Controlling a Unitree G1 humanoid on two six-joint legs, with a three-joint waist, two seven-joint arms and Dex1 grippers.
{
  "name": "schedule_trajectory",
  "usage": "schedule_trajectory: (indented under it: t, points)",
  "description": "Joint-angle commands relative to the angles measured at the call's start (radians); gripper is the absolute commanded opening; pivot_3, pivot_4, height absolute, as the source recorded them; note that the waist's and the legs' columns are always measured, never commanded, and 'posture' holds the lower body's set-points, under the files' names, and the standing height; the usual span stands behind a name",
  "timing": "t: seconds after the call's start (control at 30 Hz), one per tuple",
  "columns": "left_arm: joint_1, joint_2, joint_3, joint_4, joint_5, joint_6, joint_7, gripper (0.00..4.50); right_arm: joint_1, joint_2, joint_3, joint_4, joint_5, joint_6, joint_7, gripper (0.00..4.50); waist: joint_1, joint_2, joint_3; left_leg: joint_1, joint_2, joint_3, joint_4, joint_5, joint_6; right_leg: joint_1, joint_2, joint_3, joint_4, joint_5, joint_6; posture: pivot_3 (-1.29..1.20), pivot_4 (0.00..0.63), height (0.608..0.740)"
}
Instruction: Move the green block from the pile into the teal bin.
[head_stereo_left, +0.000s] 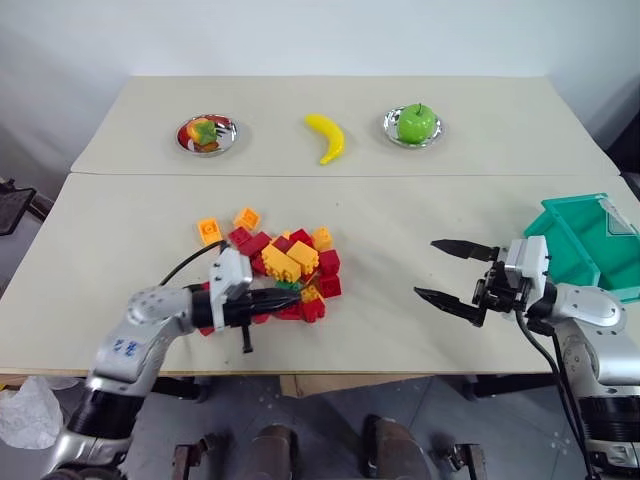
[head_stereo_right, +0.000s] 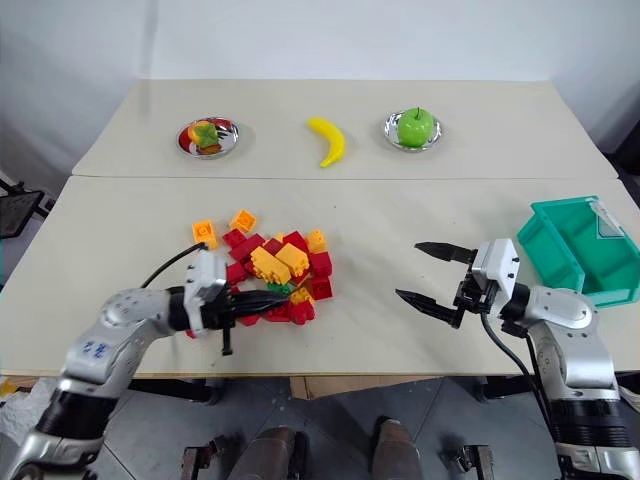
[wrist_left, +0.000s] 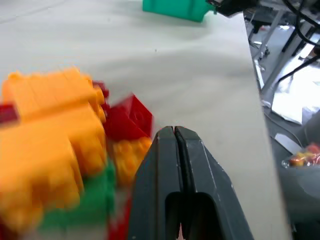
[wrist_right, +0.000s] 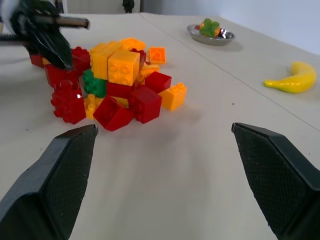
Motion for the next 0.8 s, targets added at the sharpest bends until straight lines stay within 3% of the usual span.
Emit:
schedule_trajectory:
  t: [0.03, 0.23, 0.3, 0.57, 0.8]
  points:
    - [-0.109, -0.056, 0.019, 0.136, 0.054, -0.034, 0.080, 0.03, -0.013, 0.025, 0.008, -0.036, -0.001, -0.021, -0.018, 4.50, 0.001, 0.000, 0.000, 0.000, 0.000, 0.000, 0.000, 0.000, 0.000, 0.000, 0.000, 0.000, 0.000, 0.000, 0.000, 0.00, 0.150, 0.740]
    - [-0.191, -0.043, 0.086, 0.326, 0.135, -0.069, 0.199, 0.03, -0.010, 0.034, 0.004, -0.038, -0.007, -0.023, -0.034, 4.50, -0.002, 0.000, 0.000, 0.000, 0.000, 0.000, 0.001, 0.000, 0.000, 0.000, 0.001, 0.000, 0.000, 0.000, 0.000, 0.00, 0.150, 0.740]
    - [-0.196, -0.035, 0.100, 0.344, 0.127, -0.100, 0.165, 0.03, -0.007, 0.036, 0.010, -0.037, -0.011, -0.029, -0.035, 4.50, 0.000, 0.000, 0.000, 0.000, 0.000, 0.000, 0.001, 0.000, 0.000, 0.000, 0.001, 0.000, 0.000, 0.000, 0.000, 0.00, 0.150, 0.740]
    - [-0.118, -0.024, 0.100, 0.172, 0.036, -0.156, -0.047, 0.03, -0.015, 0.041, 0.022, -0.028, -0.015, -0.036, -0.032, 4.50, 0.001, 0.000, 0.000, -0.001, 0.000, 0.000, 0.002, 0.000, 0.000, 0.000, 0.001, 0.000, 0.000, 0.000, 0.001, 0.00, 0.150, 0.740]
    - [0.033, 0.098, 0.169, 0.006, -0.043, -0.083, -0.135, 0.03, -0.026, 0.045, 0.032, -0.019, -0.016, -0.036, -0.024, 4.50, -0.007, 0.000, 0.000, 0.000, 0.001, 0.000, 0.002, 0.000, 0.000, 0.000, 0.001, 0.001, 0.000, 0.000, 0.000, 0.00, 0.150, 0.740]
